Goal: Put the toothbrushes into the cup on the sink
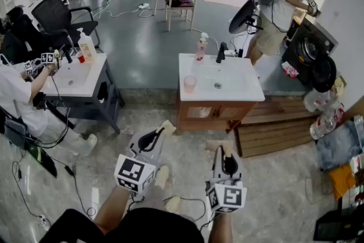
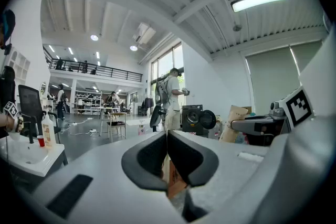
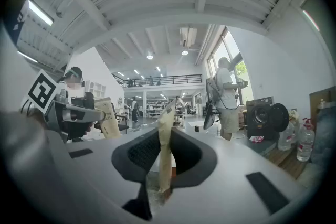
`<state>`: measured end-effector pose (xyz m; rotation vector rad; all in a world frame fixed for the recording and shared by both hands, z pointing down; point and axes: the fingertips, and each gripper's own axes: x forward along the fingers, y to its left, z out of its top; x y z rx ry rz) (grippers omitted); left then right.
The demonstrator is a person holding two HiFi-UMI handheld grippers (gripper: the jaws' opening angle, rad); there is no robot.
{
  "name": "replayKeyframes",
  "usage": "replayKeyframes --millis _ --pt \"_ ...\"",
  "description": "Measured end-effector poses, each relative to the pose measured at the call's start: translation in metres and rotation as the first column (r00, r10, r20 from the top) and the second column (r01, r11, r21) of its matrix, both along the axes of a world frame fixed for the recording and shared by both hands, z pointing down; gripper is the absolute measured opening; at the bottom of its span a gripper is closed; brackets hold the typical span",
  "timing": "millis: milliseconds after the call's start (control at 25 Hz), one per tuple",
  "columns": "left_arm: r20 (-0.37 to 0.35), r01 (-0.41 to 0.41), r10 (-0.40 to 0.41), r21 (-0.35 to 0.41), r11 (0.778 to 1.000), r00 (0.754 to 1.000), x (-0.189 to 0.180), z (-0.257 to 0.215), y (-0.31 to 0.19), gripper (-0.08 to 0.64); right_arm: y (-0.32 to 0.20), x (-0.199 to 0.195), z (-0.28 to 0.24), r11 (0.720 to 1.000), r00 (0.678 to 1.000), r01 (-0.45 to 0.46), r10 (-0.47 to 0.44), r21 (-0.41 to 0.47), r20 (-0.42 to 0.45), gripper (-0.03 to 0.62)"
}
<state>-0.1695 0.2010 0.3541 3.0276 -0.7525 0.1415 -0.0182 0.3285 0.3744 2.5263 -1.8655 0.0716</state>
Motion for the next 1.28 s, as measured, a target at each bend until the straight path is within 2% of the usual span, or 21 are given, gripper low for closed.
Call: replayKeyframes --millis 440,800,1040,1280 --pt "0.024 -0.009 0.011 -0.054 0.999 1.0 0.015 0.011 -0.031 0.005 -0.035 0.012 0.007 1.0 1.0 0.002 -0.002 -0.002 0.023 0.057" --pt "0.03 -0.014 0.016 -0.059 0.998 0.999 0.039 0.022 -0.088 0.005 -0.092 0.036 0.019 1.0 0.999 -0.003 0.005 -0.027 0.037 0.057" --pt "0.031 -0.031 0.033 -0.063 0.998 0.999 0.062 0.029 -0.131 0.005 -0.138 0.052 0.022 0.996 0.998 -0.014 0.019 -0.094 0.062 0.057" --pt "0.024 -0.051 0.053 -0.062 0.997 0.998 0.082 0.026 -0.171 0.005 -0.179 0.07 0.018 0.997 0.997 -0.024 0.03 -0.08 0.069 0.057"
